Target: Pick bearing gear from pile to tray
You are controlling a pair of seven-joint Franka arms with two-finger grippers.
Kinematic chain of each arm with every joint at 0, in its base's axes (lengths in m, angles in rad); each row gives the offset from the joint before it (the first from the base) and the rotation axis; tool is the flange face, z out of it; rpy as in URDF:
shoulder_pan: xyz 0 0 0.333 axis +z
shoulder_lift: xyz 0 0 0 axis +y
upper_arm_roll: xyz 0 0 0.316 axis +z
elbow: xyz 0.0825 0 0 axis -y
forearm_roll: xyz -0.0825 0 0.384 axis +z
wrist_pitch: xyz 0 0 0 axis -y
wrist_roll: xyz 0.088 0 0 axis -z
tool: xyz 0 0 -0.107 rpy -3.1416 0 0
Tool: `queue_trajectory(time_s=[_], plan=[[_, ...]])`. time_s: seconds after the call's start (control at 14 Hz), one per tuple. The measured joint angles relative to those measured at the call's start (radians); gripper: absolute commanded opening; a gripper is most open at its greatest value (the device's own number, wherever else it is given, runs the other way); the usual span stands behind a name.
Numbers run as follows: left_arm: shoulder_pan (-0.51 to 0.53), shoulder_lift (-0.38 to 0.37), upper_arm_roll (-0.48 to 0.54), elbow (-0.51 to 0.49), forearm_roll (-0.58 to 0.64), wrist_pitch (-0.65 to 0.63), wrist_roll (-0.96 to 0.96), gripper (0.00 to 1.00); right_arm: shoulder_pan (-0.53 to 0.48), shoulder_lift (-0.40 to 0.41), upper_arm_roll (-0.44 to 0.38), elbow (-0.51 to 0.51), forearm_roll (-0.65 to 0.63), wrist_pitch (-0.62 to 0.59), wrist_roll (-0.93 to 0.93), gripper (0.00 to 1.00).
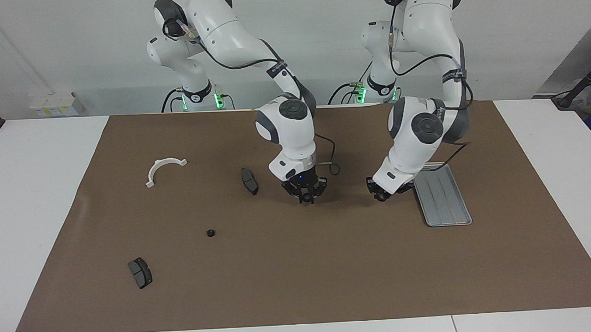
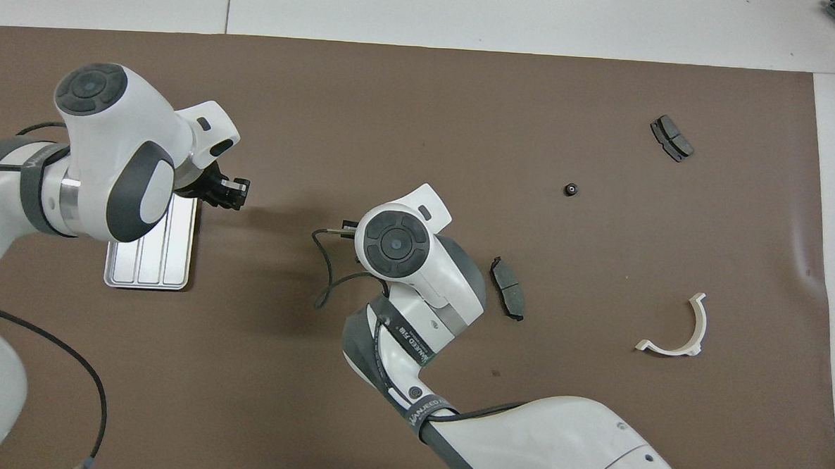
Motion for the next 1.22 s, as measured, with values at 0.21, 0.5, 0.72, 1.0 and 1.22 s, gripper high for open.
queue_trajectory(time_s=[0.21,0.5,0.72,1.0,1.22], plan=[[0.092,0.000,0.001,-0.009,0.000,-0.002,0.157,0.15,0.005,0.005,-0.001,-0.002,-0.028,-0.033,0.000,0.86],[0.189,0.000,0.003,-0.024,0.000,0.010,0.333,0.19,0.003,0.004,-0.010,0.009,-0.047,-0.049,0.000,0.95],[0.210,0.000,0.002,-0.049,0.000,0.057,0.365,0.21,-0.039,-0.007,-0.027,0.017,-0.051,-0.049,-0.007,0.95],[0.210,0.000,-0.003,-0.073,0.000,0.071,0.366,0.21,-0.190,-0.033,-0.030,0.016,-0.051,-0.061,-0.155,0.94],[0.207,0.000,-0.007,-0.104,0.000,0.115,0.365,0.21,-0.299,-0.047,-0.027,0.006,-0.048,-0.079,-0.295,0.93]])
